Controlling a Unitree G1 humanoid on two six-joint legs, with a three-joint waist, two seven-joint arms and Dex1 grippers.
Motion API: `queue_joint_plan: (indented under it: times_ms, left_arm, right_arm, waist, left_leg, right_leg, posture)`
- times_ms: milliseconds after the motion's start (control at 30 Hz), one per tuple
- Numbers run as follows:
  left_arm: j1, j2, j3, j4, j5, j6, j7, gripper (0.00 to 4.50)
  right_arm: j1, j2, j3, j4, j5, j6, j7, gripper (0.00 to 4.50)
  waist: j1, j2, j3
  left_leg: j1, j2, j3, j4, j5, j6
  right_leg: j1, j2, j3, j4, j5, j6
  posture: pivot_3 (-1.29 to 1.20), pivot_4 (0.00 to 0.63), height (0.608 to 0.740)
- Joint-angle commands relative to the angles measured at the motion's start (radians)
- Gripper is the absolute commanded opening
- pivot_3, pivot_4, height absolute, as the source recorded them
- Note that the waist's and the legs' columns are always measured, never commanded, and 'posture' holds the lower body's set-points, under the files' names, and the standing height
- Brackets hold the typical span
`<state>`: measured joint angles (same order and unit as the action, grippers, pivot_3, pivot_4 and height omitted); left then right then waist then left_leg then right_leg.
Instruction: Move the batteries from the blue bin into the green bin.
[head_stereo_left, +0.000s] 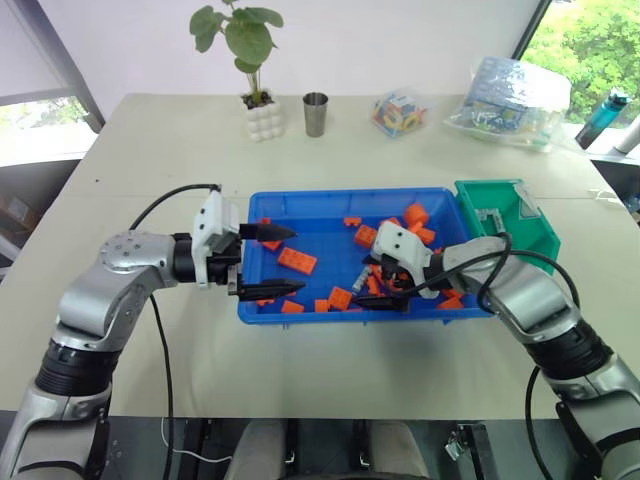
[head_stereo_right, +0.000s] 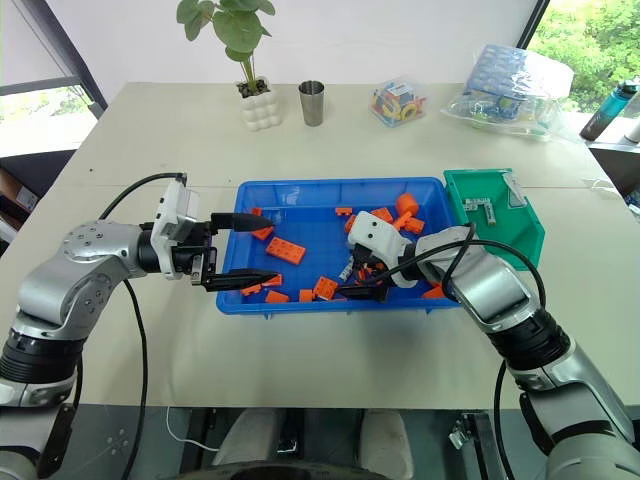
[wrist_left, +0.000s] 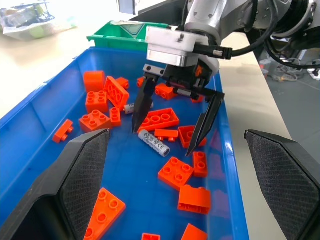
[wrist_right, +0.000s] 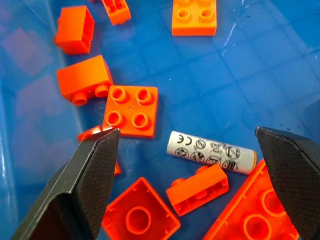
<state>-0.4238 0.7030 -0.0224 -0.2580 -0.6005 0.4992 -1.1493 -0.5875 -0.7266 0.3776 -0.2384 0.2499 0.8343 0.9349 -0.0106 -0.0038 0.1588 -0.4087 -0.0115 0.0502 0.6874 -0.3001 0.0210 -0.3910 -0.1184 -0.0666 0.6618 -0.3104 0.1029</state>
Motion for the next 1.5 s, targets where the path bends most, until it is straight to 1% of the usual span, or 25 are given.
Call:
queue_joint_plan:
  times_ms: [33, 367, 500, 667, 733, 800, 867, 900, 933, 967, 1267, 1400, 1500]
  left_arm:
    - [-0.004, 0.008, 0.022, -0.032, -0.014, 0.001, 0.003, 4.50]
    - [-0.023, 0.001, 0.017, -0.020, -0.009, -0.006, 0.001, 4.50]
    - [-0.032, -0.004, 0.018, -0.018, -0.012, -0.004, 0.006, 4.50]
    - [-0.039, -0.008, 0.019, -0.019, -0.014, 0.001, 0.010, 4.50]
    - [-0.040, -0.009, 0.019, -0.017, -0.013, 0.001, 0.011, 4.50]
    - [-0.040, -0.008, 0.019, -0.017, -0.012, 0.000, 0.013, 4.50]
    - [-0.041, -0.006, 0.020, -0.015, -0.011, -0.001, 0.014, 4.50]
    - [-0.041, -0.006, 0.020, -0.015, -0.010, -0.001, 0.014, 4.50]
    - [-0.041, -0.005, 0.020, -0.015, -0.010, -0.002, 0.015, 4.50]
    - [-0.042, -0.005, 0.020, -0.013, -0.009, -0.002, 0.014, 4.50]
    - [-0.050, -0.005, 0.014, -0.001, -0.003, -0.008, 0.007, 4.50]
    - [-0.048, 0.008, 0.015, 0.014, 0.005, -0.014, -0.008, 4.50]
    - [-0.032, 0.043, 0.049, 0.031, 0.008, -0.014, -0.017, 4.50]
  right_arm:
    - [-0.014, 0.006, 0.001, 0.036, -0.013, -0.007, 0.013, 4.44]
    - [-0.048, 0.009, 0.033, 0.124, -0.060, -0.039, 0.048, 4.44]
    - [-0.060, 0.000, 0.061, 0.154, -0.110, -0.106, 0.070, 4.44]
    - [-0.075, 0.022, 0.052, 0.187, -0.126, -0.133, 0.087, 4.44]
    - [-0.078, 0.031, 0.049, 0.194, -0.130, -0.138, 0.088, 3.93]
    - [-0.078, 0.040, 0.043, 0.196, -0.131, -0.139, 0.087, 3.18]
    - [-0.077, 0.049, 0.037, 0.197, -0.133, -0.140, 0.083, 2.15]
    - [-0.076, 0.052, 0.033, 0.197, -0.134, -0.140, 0.081, 1.81]
    - [-0.075, 0.055, 0.031, 0.197, -0.135, -0.140, 0.080, 1.29]
    - [-0.075, 0.058, 0.028, 0.198, -0.137, -0.141, 0.075, 1.18]
    - [-0.082, 0.074, -0.045, 0.146, -0.098, -0.076, 0.044, 1.18]
    - [-0.117, 0.117, -0.050, 0.126, -0.088, -0.053, 0.022, 1.18]
    - [-0.149, 0.163, -0.038, 0.119, -0.084, -0.042, 0.013, 1.18]
  waist:
    - [0.000, 0.000, 0.000]
    - [-0.001, 0.000, 0.000]
    - [-0.001, 0.000, 0.000]
    - [-0.001, 0.000, 0.000]
    - [-0.001, 0.000, 0.000]
    - [-0.002, 0.000, 0.000]
    - [-0.001, 0.000, 0.000]
    - [-0.001, 0.000, 0.000]
    - [-0.001, 0.000, 0.000]
    - [-0.001, 0.000, 0.000]
    - [0.000, 0.000, 0.000]
    - [-0.003, 0.000, 0.000]
    - [-0.007, 0.000, 0.000]
  left_leg:
    - [0.000, 0.000, 0.000, 0.000, 0.000, 0.000]
    - [0.000, 0.000, 0.000, 0.000, 0.000, 0.000]
    - [0.000, 0.000, 0.000, 0.000, 0.000, 0.000]
    - [0.000, 0.000, 0.000, 0.000, 0.000, 0.000]
    - [0.000, 0.000, 0.000, 0.000, 0.000, 0.000]
    - [0.000, 0.000, 0.000, 0.000, 0.000, 0.000]
    - [0.000, 0.000, 0.000, 0.000, 0.000, 0.000]
    - [0.000, 0.000, 0.000, 0.000, 0.000, 0.000]
    - [0.000, 0.000, 0.000, 0.000, 0.000, 0.000]
    - [0.000, 0.000, 0.000, 0.000, 0.000, 0.000]
    - [0.000, 0.000, 0.000, 0.000, 0.000, 0.000]
    - [0.000, 0.000, 0.000, 0.000, 0.000, 0.000]
    - [0.000, 0.000, 0.000, 0.000, 0.000, 0.000]
  right_leg:
    - [0.000, 0.000, 0.000, 0.000, 0.000, 0.000]
    - [0.000, 0.000, 0.000, 0.000, 0.000, 0.000]
    - [0.000, 0.000, 0.000, 0.000, 0.000, 0.000]
    - [0.000, 0.000, 0.000, 0.000, 0.000, 0.000]
    - [0.000, 0.000, 0.000, 0.000, 0.000, 0.000]
    - [0.000, 0.000, 0.000, 0.000, 0.000, 0.000]
    - [0.000, 0.000, 0.000, 0.000, 0.000, 0.000]
    - [0.000, 0.000, -0.001, 0.000, 0.000, 0.000]
    - [0.000, 0.000, -0.001, 0.000, 0.000, 0.000]
    - [0.000, 0.000, -0.001, 0.000, 0.000, 0.000]
    - [0.000, 0.000, -0.001, 0.000, 0.000, 0.000]
    - [0.000, 0.000, -0.001, 0.000, 0.000, 0.000]
    - [-0.001, 0.001, -0.001, 0.001, 0.000, 0.000]
  posture:
    - [0.00, 0.150, 0.711]
    - [0.00, 0.150, 0.711]
    - [0.00, 0.150, 0.711]
    - [0.00, 0.150, 0.711]
    - [0.00, 0.150, 0.711]
    - [0.00, 0.150, 0.711]
    - [0.00, 0.150, 0.711]
    - [0.00, 0.150, 0.711]
    - [0.00, 0.150, 0.711]
    - [0.00, 0.150, 0.711]
    - [0.00, 0.150, 0.711]
    - [0.00, 0.150, 0.711]
    - [0.00, 0.150, 0.711]
